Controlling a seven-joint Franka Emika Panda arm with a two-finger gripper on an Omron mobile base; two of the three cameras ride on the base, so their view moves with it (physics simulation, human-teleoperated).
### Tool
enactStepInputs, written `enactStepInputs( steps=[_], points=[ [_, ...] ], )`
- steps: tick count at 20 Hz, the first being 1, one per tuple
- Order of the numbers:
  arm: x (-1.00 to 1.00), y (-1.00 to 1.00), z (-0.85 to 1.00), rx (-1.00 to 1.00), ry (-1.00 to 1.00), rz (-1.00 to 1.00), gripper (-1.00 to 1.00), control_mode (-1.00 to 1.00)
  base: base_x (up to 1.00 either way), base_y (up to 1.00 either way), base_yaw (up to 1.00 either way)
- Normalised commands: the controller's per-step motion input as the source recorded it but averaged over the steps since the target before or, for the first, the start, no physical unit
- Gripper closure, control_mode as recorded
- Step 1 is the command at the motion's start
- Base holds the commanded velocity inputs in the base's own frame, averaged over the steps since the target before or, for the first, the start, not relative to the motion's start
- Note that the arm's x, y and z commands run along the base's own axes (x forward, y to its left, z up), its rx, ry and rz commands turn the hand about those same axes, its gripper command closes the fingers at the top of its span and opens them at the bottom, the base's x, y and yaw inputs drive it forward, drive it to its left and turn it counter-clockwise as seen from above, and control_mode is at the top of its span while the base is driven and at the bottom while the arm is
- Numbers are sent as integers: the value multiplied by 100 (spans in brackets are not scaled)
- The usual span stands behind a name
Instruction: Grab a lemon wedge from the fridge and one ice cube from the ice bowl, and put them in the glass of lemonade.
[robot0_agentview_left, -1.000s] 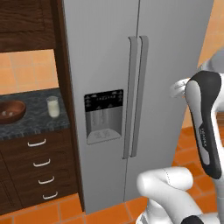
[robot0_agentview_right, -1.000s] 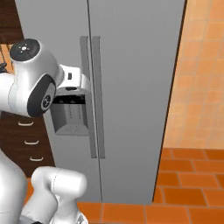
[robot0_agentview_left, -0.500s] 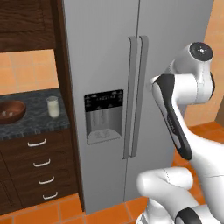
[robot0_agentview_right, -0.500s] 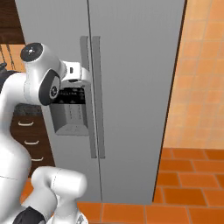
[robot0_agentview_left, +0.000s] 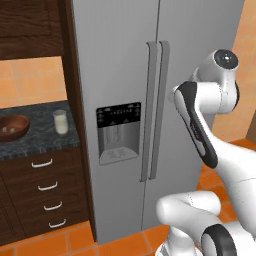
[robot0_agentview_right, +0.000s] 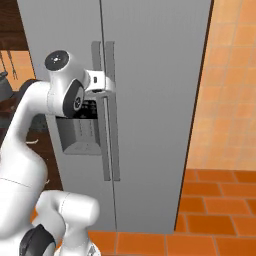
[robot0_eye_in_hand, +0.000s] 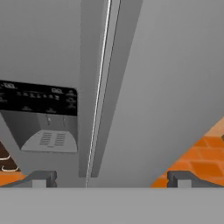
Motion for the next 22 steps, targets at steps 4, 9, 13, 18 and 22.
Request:
enactStepInputs(
  steps=[4, 9, 13, 18, 22],
  points=[
    [83, 1, -28, 6, -1, 1, -100, -100, 0, 0, 0],
    [59, 13, -28, 5, 0, -12, -100, -100, 0, 0, 0],
    [96, 10, -36, 6, 0, -19, -100, -100, 0, 0, 0],
    [77, -20, -28, 10, 1, -5, -100, -100, 0, 0, 0],
    [57, -43, -4, 12, 3, 0, -100, -100, 0, 0, 0]
  ],
)
